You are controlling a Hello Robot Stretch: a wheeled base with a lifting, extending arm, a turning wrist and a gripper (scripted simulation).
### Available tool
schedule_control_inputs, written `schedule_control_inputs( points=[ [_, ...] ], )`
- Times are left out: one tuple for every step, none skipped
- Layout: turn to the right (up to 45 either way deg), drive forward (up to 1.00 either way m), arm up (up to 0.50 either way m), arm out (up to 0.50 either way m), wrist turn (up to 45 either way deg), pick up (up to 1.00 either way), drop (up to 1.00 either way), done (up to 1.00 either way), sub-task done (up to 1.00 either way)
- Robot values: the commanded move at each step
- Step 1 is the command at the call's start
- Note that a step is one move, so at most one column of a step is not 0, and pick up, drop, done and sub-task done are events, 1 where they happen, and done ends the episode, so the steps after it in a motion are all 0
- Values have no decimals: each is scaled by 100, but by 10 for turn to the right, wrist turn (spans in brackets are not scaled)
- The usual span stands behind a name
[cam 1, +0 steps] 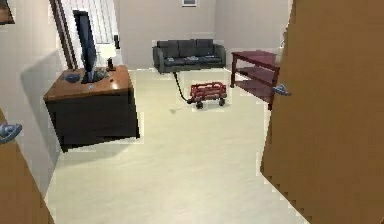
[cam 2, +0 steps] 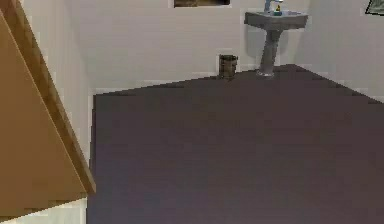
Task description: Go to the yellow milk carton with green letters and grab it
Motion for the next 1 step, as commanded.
schedule_control_inputs(
  points=[
    [-30,0,0,0,0,0,0,0,0]
  ],
)
